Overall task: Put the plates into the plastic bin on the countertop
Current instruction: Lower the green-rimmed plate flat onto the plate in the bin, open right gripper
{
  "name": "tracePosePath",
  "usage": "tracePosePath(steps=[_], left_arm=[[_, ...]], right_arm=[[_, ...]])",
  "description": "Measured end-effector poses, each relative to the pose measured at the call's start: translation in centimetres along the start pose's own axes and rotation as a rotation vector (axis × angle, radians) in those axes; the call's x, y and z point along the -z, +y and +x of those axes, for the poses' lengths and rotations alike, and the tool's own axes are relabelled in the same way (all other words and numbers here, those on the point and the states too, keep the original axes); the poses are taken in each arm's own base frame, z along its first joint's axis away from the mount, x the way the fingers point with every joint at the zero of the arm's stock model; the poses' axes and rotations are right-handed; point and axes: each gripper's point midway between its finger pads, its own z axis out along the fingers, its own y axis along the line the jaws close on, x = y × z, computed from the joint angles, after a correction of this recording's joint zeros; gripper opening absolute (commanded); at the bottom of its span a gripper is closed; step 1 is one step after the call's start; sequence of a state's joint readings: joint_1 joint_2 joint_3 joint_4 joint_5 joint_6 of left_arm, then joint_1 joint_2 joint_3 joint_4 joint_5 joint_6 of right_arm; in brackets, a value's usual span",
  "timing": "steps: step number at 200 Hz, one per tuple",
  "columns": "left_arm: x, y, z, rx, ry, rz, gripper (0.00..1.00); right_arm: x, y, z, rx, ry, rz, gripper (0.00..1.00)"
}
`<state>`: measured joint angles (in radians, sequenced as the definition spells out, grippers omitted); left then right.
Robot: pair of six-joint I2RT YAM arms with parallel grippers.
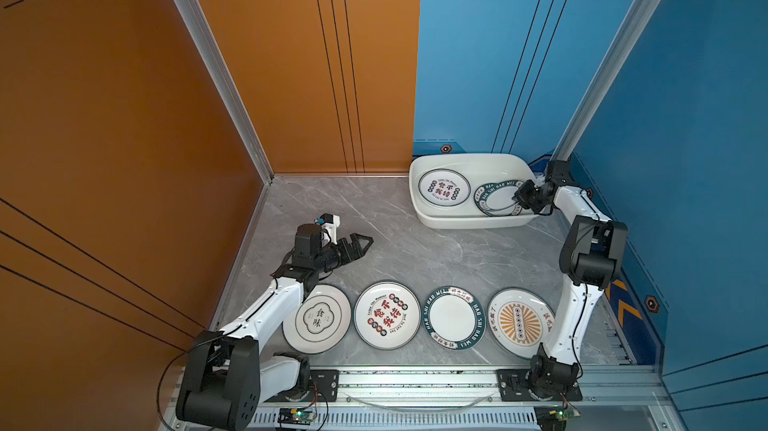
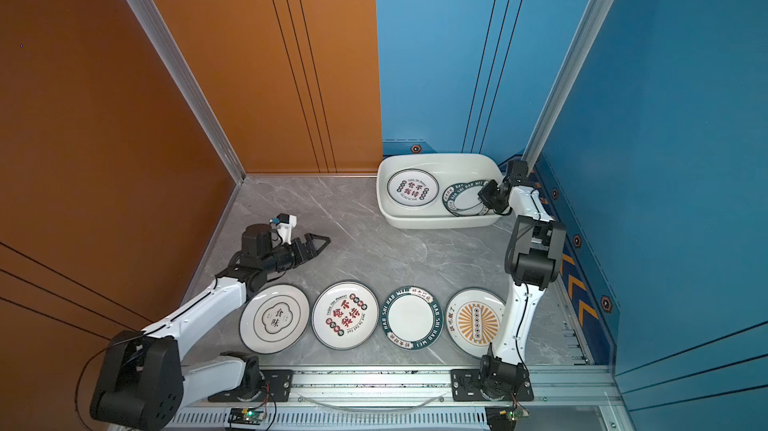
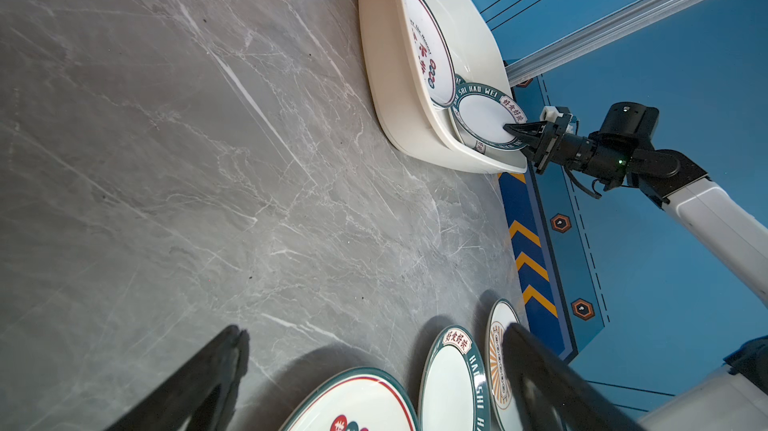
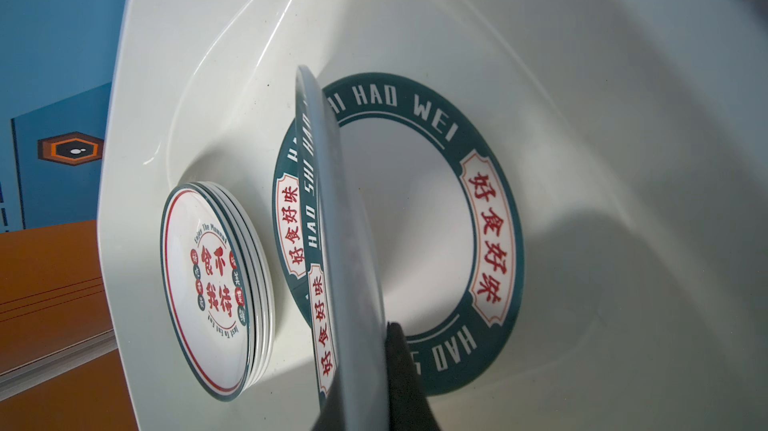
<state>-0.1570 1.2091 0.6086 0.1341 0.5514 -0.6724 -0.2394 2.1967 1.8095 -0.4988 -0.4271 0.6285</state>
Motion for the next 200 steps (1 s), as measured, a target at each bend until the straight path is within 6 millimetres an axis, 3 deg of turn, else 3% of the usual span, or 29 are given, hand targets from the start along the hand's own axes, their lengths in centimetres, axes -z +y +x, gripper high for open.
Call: tracePosePath(steps=[69,200], left_arm=[[-0.2,0.2,0.1,0.005,0.006,-0.005,0.98],[-0.2,0.3,0.2,0.004,0.01,-0.004,0.98]], right_arm=[[0.6,-0.7,-1.0,0.002,-0.011,0.025,0.27],[1.2,-2.3,-1.1,0.053,-0.022,0.138,0.29]])
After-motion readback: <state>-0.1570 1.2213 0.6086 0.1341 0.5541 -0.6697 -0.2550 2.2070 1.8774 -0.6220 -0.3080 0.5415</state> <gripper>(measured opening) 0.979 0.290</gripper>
